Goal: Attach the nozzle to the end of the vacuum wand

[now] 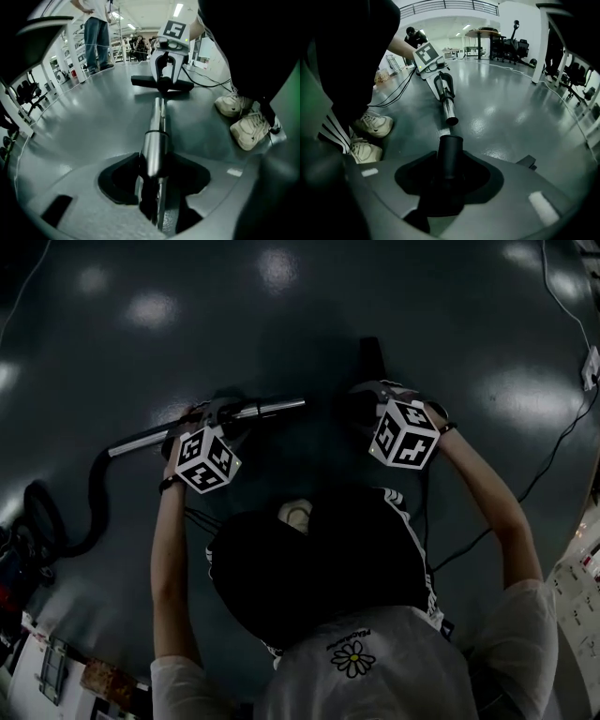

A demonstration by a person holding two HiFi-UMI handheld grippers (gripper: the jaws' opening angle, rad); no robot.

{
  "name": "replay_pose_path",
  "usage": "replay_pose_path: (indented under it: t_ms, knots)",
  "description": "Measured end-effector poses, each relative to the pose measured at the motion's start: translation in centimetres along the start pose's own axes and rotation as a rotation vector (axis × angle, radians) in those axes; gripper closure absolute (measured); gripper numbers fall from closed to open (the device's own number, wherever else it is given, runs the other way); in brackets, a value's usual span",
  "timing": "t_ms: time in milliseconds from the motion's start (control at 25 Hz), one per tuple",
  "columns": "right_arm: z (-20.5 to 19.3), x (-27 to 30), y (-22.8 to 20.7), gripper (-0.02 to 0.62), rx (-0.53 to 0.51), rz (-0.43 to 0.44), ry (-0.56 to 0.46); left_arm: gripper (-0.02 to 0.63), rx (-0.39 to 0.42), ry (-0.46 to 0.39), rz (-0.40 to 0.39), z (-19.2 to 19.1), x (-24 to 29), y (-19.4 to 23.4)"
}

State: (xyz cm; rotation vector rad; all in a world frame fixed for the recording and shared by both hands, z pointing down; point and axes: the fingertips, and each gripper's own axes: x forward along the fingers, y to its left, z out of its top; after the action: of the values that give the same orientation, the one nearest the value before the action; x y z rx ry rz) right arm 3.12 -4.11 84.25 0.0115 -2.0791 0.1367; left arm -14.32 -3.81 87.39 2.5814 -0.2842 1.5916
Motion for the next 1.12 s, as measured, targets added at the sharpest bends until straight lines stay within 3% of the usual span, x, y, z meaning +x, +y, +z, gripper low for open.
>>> replay_pose_path:
  t_ms: [200,520,680,880,1120]
  knots:
    - [3.4,0.5,-0.6,0.42,-0.053,0.029,-0.027,0.411,0.013,-0.11,0.011,2.6,-2.6,0.7]
    - [4.4,-0.7,-1.2,0.424,-0.066,0.01,-0.046,0.413,0.018,-0.144,-0.008,4.8,-3.1,0.5]
    - [4.7,-1.1,-1.4,0.426,-0.101,-0.021,-0.003,0.413,0.012,-0.154,-0.011,5.0,-3.3,0.6]
    - [4.7,-0.8,-1.2,0.43,-0.23,-0.067,0.132,0.414,0.038,-0.143,-0.026,4.7,-2.9,0.1]
    - [5.3,-0.7,-0.8,0.43,-0.136,-0.063,0.138,0.414,0.03,-0.163,-0.016,4.9,-2.4,-0.1]
